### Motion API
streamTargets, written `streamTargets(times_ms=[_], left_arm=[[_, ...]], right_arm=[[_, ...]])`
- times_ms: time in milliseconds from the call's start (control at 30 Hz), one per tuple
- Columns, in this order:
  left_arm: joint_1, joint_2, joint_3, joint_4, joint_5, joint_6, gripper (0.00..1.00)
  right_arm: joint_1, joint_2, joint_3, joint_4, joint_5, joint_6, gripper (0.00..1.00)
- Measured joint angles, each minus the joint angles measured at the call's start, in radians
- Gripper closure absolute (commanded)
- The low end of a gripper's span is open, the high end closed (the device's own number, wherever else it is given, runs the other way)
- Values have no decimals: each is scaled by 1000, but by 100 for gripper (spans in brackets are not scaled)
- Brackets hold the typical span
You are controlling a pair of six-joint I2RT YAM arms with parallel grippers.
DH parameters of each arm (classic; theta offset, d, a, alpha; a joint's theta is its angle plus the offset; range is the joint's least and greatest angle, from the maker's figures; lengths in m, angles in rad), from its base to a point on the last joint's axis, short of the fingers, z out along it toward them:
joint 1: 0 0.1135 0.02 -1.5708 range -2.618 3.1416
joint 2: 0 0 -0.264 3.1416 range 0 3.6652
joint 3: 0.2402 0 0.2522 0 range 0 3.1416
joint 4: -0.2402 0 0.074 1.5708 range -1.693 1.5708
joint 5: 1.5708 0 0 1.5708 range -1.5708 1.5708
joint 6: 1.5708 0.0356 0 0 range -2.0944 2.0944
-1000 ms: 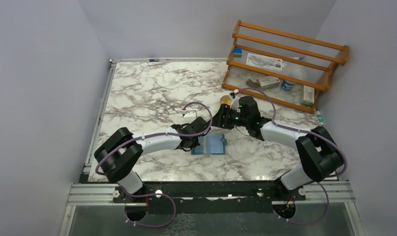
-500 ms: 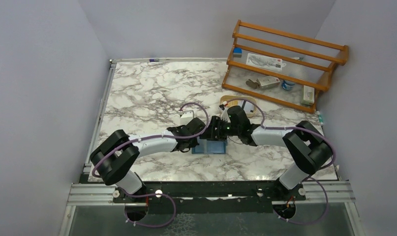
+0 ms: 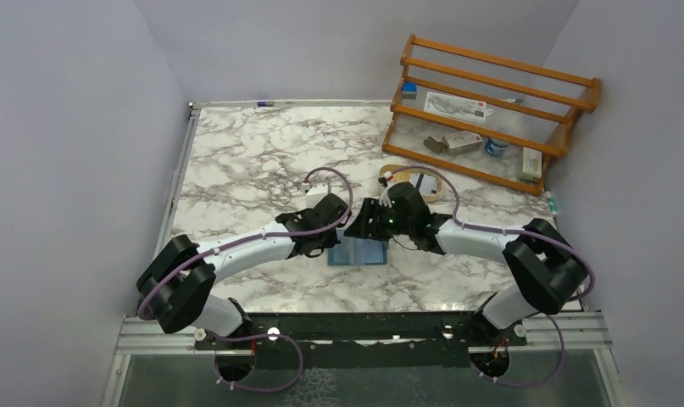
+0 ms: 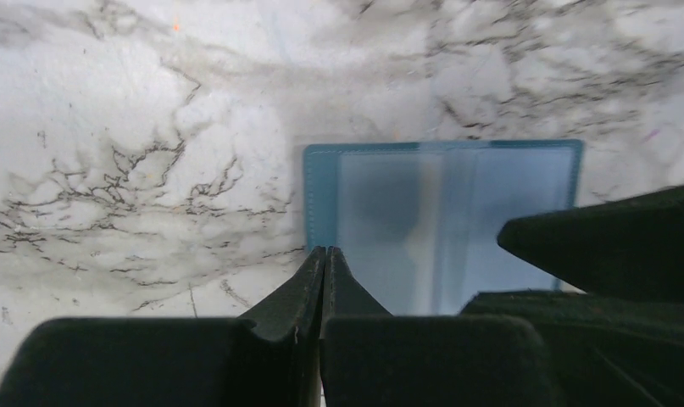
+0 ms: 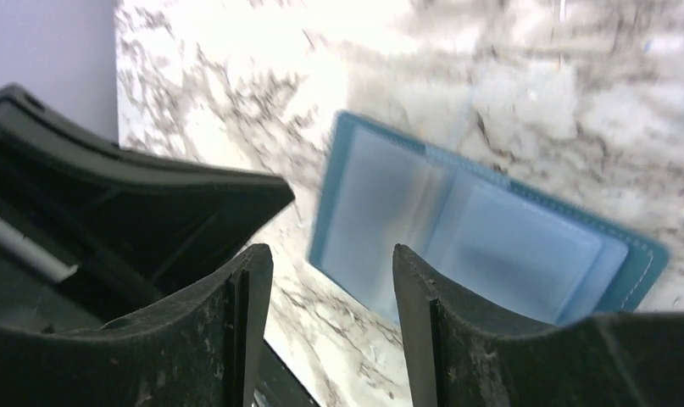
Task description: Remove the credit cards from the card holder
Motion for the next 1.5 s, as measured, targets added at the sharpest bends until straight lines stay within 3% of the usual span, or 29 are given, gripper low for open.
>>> streamTargets(times_ms=[233,533,567,633,700,833,1000,1267,1500], left_arm=[[1,-66,87,-32,7,14,100],[10,-74,127,-102,10,26,100],[18,-79,122,-107,12,26,92],[46,-98,89,-105,26,29,63],[84,-132,21,-90,61,35,43],[147,-211,-139,-16,174,37,31],[179,-250,-280,134,338,39,29],[196,-269,-445,505,528,-25,29],[212,-198,-467,660,606,-50,29]], right_arm=[[3,-27,146,-121,74,-85,40],[44,-27,192,-273,172,-137,40],[45,-27,194,-279,182,-140,40],[48,-29,194,-298,199,-140,40],[48,-33,193,-319,213,-140,40],[48,-55,175,-326,226,-139,39],[48,-73,135,-326,228,-137,39],[48,-86,103,-326,228,-136,39],[48,-98,40,-254,192,-136,41]])
